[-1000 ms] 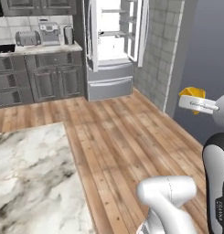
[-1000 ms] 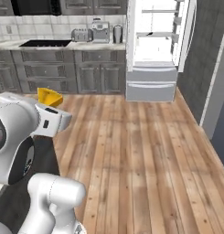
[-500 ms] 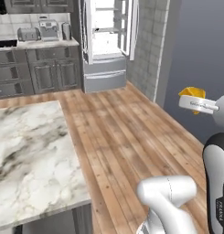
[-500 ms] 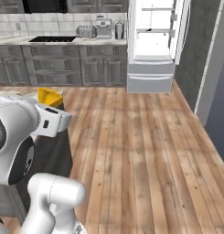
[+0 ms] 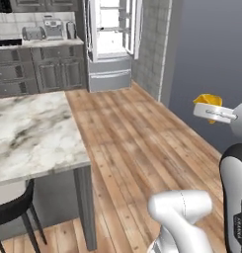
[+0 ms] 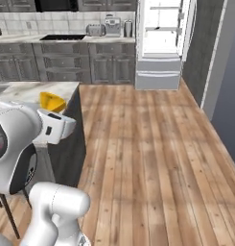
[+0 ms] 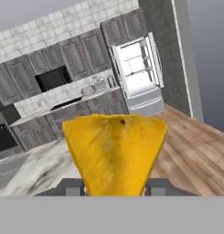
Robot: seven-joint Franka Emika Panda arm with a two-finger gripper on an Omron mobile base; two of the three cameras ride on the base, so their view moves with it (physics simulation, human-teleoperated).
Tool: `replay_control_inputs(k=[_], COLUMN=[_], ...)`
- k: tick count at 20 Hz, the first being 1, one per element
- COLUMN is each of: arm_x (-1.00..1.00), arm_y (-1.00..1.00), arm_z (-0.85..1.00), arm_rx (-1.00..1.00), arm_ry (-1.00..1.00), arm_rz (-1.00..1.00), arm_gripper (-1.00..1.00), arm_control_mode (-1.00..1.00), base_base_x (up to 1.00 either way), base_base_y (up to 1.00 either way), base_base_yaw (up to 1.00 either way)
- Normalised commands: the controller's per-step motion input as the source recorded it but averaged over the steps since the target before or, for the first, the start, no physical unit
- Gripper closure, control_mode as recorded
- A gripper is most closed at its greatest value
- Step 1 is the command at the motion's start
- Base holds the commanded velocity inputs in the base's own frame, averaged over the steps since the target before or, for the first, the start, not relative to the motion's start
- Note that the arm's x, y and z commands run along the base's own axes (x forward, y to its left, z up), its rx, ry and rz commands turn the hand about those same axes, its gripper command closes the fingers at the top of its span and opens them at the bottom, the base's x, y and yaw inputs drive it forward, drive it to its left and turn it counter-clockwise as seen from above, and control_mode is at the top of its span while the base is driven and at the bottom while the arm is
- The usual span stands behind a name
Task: Take the cheese, fish, and garlic from the fridge and place them on the plate on the dining counter to create an appetizer plate.
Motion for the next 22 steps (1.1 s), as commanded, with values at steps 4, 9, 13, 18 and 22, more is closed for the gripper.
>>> replay_control_inputs(k=[4,9,13,18,22], arm_x=[0.00,0.00,0.00,0.00,0.00], arm_y=[0.00,0.00,0.00,0.00,0.00], arm_z=[0.00,0.00,0.00,0.00,0.00], arm_rx=[0.00,0.00,0.00,0.00,0.00], arm_ry=[0.00,0.00,0.00,0.00,0.00], arm_rz=[0.00,0.00,0.00,0.00,0.00], arm_gripper=[1.00,1.00,1.00,1.00,1.00], arm_control_mode=[1.00,1.00,1.00,1.00,1.00], base_base_x=[-1.00,-0.68,-0.05,0.02,0.14], base_base_y=[0.62,0.99,1.00,1.00,1.00], base_base_yaw=[0.00,0.00,0.00,0.01,0.02])
